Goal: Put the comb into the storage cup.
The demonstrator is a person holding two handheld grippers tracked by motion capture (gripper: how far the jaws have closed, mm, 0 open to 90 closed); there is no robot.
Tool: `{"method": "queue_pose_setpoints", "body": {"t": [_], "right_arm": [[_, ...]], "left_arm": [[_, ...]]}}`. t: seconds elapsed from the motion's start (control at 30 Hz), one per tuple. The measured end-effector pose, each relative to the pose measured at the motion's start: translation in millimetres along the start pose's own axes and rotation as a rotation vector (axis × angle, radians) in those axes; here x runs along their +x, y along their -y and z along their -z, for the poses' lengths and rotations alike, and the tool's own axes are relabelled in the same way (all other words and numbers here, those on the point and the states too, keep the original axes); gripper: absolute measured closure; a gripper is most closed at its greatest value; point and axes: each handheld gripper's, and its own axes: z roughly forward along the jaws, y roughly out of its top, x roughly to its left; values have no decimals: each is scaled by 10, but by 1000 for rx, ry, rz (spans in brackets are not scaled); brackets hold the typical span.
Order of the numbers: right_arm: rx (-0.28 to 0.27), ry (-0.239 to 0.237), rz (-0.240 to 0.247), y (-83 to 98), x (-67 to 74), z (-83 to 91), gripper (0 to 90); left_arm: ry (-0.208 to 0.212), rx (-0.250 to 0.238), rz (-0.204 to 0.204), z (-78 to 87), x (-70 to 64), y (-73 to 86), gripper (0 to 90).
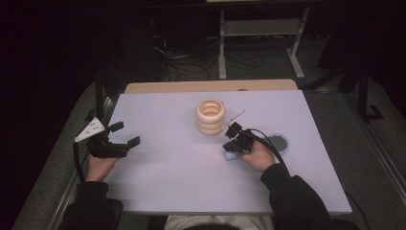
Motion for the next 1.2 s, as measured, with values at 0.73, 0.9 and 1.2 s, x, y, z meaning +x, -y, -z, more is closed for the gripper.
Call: {"method": "queue_pose_setpoints", "body": {"t": [0.73, 0.9, 1.2], "right_arm": [[5, -49, 0, 304, 78, 204, 891], [11, -70, -6, 380, 83, 234, 891], [41, -91, 7, 534, 149, 271, 891]], "left_arm": [[-1, 2, 4, 2, 0, 1, 0], [0, 3, 8, -3, -5, 3, 0], [3, 1, 10, 4, 4, 0, 0]]}}
